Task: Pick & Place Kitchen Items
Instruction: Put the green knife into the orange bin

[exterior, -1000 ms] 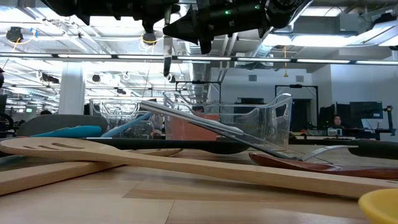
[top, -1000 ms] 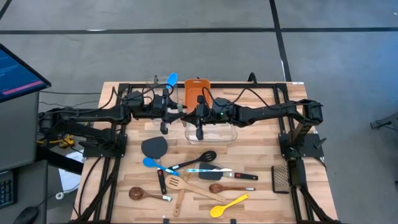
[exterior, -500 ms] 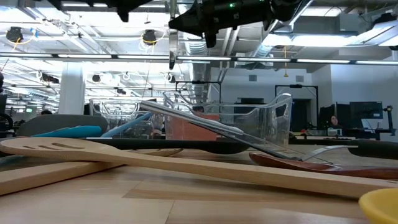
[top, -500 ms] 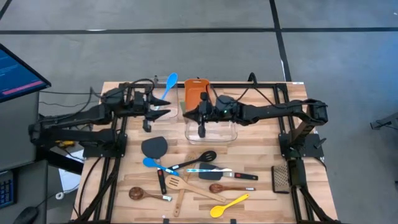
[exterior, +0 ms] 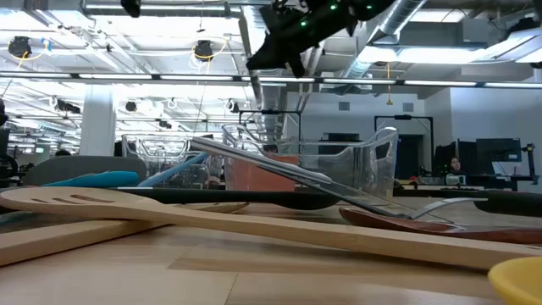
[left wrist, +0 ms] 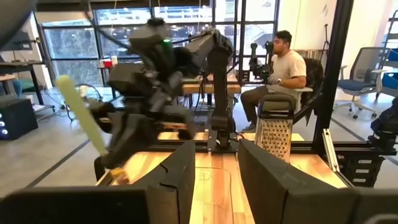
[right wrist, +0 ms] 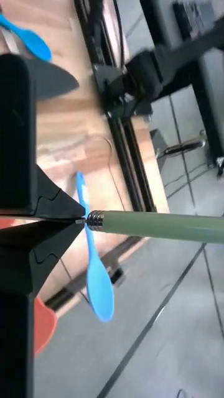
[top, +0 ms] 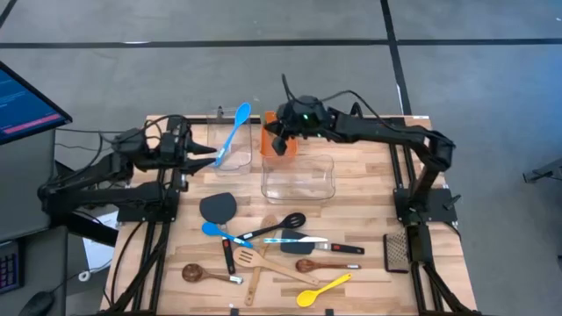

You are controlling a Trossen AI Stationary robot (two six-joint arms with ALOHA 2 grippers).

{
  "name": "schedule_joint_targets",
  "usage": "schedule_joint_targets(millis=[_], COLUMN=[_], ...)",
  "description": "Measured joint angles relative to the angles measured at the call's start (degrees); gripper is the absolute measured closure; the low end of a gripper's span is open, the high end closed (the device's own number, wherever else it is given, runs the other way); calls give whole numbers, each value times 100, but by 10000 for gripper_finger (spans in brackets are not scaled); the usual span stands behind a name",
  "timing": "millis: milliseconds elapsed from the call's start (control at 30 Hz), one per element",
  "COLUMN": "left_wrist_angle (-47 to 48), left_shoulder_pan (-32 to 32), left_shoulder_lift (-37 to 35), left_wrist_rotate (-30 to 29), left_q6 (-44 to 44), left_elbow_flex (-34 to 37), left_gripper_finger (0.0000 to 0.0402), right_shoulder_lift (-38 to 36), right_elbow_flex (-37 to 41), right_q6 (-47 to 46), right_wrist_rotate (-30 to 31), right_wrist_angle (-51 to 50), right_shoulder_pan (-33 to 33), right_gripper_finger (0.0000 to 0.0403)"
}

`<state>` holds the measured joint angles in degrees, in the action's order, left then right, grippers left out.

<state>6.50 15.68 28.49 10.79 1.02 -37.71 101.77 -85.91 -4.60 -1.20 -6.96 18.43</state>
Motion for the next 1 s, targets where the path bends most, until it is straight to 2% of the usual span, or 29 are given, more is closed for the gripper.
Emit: schedule_joint_targets(millis=[167,333,533,1000], left_wrist_angle=[554,988,1074,1152], left_shoulder_pan=[0,0,-1,0], left_shoulder_lift=[-482,-811,-893,-732], left_wrist_rotate=[0,2,2,0], left_q6=[-1,-4,-168,-173], left_elbow_flex=[0,0,0,0], left_gripper_finger=[298,299,299,299], right_shoulder_lift=[518,980,1450,1570], right_elbow_flex=[-647,-765,-752,-765], right_q6=[-78,-457,-863,-1001], right_wrist_rotate=[-57,-515,-677,-941], right_wrist_angle=[-519,-667,-910,-1449], right_shoulder_pan=[380,753,1103,1290], right_gripper_finger=[403,403,403,403])
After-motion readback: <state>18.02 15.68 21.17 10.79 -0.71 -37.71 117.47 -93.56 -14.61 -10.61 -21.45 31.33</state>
